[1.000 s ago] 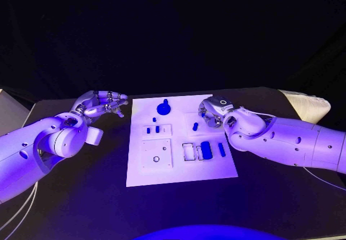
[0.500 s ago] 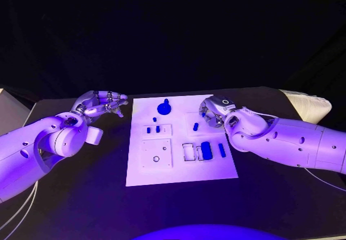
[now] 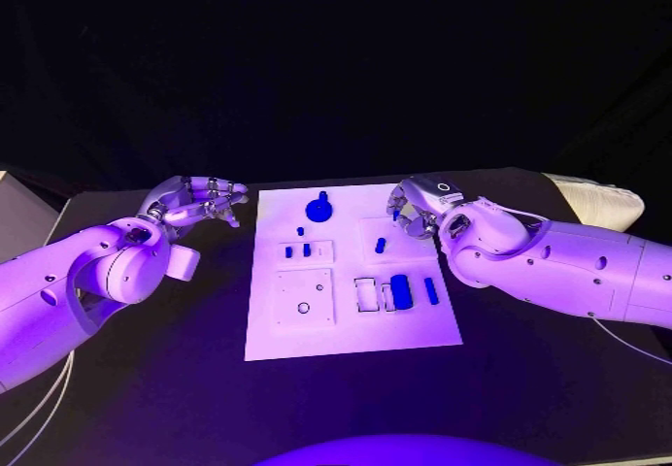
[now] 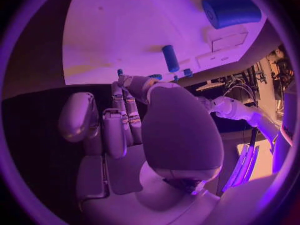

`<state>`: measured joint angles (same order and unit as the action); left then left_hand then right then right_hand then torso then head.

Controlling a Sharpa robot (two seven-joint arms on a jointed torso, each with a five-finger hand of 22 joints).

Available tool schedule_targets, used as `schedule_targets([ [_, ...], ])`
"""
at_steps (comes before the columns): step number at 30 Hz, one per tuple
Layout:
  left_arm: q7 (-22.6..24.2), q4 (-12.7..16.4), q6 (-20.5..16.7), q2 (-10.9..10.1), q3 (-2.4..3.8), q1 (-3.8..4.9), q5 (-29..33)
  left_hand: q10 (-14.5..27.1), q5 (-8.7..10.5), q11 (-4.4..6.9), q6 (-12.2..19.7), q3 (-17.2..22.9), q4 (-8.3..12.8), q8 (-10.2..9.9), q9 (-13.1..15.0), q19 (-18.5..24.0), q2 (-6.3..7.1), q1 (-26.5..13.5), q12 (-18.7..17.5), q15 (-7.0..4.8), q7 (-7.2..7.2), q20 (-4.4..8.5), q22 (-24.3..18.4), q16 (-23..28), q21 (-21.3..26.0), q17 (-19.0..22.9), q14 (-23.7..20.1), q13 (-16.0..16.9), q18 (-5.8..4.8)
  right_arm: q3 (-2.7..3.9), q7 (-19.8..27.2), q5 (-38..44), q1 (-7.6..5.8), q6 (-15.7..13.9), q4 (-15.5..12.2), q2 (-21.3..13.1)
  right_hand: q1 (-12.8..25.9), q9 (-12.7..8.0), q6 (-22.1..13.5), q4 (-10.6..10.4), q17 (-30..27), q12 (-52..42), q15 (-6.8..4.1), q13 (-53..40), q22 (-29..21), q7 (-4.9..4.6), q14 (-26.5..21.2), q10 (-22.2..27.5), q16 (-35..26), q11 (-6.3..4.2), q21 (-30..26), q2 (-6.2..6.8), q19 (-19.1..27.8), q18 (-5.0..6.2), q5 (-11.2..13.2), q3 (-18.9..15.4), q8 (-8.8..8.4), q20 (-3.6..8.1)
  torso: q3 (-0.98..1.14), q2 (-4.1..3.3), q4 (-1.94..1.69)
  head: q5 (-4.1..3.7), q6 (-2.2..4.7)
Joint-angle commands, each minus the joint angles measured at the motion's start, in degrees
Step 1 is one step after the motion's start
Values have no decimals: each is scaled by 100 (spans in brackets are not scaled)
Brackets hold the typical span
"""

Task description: Assemble the parts on the task board

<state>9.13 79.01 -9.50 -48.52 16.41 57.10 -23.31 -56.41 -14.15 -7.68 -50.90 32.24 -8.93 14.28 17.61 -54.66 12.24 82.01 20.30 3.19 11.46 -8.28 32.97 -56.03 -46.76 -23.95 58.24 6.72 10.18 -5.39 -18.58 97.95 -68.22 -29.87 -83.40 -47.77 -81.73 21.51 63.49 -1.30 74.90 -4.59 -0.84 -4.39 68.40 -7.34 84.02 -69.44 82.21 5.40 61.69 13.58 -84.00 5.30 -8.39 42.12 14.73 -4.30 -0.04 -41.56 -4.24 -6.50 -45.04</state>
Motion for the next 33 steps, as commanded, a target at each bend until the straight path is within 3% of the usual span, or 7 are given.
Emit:
schedule_targets([
  [1, 23, 7, 54, 13, 6, -2, -9, 31, -8, -7, 18, -38, 8, -20, -9, -35, 2, 68, 28, -4, 27, 2, -7, 26, 22, 6, 47, -2, 41, 11, 56, -37, -18, -29, -117, -39, 31, -1, 37, 23, 72, -13, -45, -10, 7, -1, 290, -234, -22, -174, 29, -21, -6, 40, -29, 17, 25, 25, -4, 5, 1, 9, 1],
  [10, 37, 30, 32, 19, 6, -12, -8, 35, -8, -8, 20, -41, 10, -23, -10, -38, 2, 74, 29, -4, 28, 3, -8, 28, 23, 9, 49, -3, 41, 23, 75, 344, -10, -129, -778, -110, 33, -1, 38, 25, 78, -11, -46, -9, 8, -1, 291, -234, -19, -174, 30, -20, -7, 39, -35, 18, 25, 26, -12, 15, 4, 95, 32],
  [16, 46, 49, 16, 20, 6, -26, -7, 35, -8, -8, 20, -41, 10, -23, -10, -38, 2, 74, 29, -4, 28, 3, -8, 28, 23, 9, 49, -3, 41, 11, 76, 702, 70, -224, -1159, -58, 41, 0, 38, 29, 84, -2, -47, -5, 9, 0, 294, -235, -15, -175, 30, -16, -9, 39, -59, 20, 23, 28, -17, 23, 3, 167, 42],
  [20, 54, 59, -3, 22, 6, -33, -2, 35, -8, -8, 20, -41, 10, -23, -10, -38, 2, 74, 29, -4, 28, 3, -8, 28, 23, 9, 49, -3, 41, -9, 60, 918, 136, -276, -1358, 13, 41, 0, 38, 29, 84, -2, -47, -5, 9, 0, 294, -235, -15, -175, 30, -16, -9, 39, -59, 20, 23, 28, -28, 35, 8, 255, 36],
  [26, 60, 79, -18, 23, 6, -38, 1, 40, -9, -9, 22, -43, 14, -25, -12, -43, 0, 84, 30, -4, 30, 3, -10, 30, 23, 11, 52, -4, 41, -32, 21, 1161, 266, -334, -1529, 126, 44, 0, 38, 30, 94, 1, -47, -3, 17, 0, 296, -236, -10, -174, 41, -16, -12, 36, -65, 20, 22, 29, -46, 60, 15, 385, -20],
  [33, 65, 94, -24, 34, 6, -40, 3, 40, -9, -9, 22, -43, 14, -25, -12, -43, 0, 84, 30, -4, 30, 3, -10, 30, 23, 11, 52, -4, 41, -52, -36, 1436, 502, -399, -1514, 337, 48, 0, 39, 30, 91, 4, -47, -2, 15, -1, 296, -237, -11, -174, 38, -15, -12, 37, -69, 20, 22, 29, -46, 55, 9, 544, -79],
])
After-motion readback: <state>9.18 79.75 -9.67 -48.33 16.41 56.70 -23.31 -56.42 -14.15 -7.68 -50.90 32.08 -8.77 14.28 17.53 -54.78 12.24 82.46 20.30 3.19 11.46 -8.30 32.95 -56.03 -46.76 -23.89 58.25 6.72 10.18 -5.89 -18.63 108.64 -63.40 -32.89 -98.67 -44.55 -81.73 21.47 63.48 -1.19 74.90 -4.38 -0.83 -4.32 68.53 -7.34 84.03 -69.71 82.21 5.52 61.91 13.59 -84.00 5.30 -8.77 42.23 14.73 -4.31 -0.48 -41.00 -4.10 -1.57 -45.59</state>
